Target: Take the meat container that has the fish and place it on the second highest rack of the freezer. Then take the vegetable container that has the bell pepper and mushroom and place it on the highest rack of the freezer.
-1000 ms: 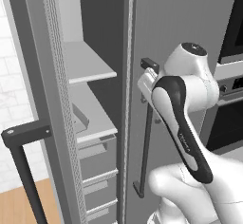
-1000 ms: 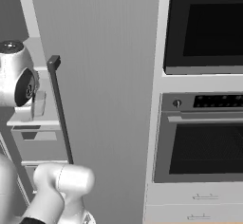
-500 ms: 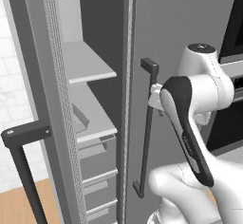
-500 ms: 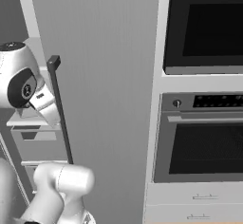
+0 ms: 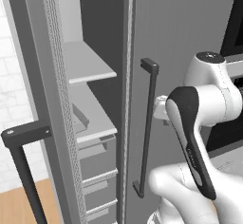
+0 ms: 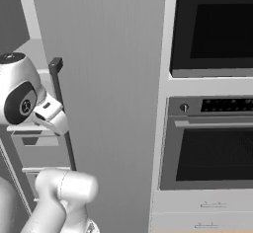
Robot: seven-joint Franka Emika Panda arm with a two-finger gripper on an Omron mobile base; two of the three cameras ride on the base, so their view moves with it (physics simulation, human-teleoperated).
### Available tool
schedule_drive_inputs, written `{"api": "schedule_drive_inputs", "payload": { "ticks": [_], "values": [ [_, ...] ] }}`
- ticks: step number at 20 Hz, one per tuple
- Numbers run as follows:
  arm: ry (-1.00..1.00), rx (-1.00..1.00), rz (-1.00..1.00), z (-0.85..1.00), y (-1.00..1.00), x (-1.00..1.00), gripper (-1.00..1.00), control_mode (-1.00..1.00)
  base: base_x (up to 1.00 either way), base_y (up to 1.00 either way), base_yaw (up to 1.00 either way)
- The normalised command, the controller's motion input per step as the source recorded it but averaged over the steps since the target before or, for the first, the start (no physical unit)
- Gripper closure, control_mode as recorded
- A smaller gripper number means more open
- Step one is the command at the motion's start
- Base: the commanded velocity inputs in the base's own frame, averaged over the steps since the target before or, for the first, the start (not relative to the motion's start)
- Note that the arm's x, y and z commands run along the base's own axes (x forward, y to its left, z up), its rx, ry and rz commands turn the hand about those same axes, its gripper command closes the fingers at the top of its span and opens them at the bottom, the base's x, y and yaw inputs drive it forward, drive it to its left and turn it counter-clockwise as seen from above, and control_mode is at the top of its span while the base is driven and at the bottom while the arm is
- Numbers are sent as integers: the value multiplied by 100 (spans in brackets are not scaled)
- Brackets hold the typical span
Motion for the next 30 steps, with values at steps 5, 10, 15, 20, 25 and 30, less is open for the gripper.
{"api": "schedule_drive_inputs", "payload": {
  "ticks": [5, 10, 15, 20, 25, 30],
  "values": [
    [-2, 0, 5, 0, 0, -22, -100, 100, -16, 0, 0],
    [0, 0, 0, 0, 0, 0, -100, 100, -57, -47, -1],
    [0, 0, 0, 0, 0, 0, -100, 100, 18, -100, 0],
    [0, 0, 0, 0, 0, 0, -100, 100, 39, -100, 3],
    [0, 0, 0, 0, 0, 0, -100, 100, 32, -100, 5],
    [0, 0, 0, 0, 0, 0, -100, 100, 50, -100, 3]
  ]
}}
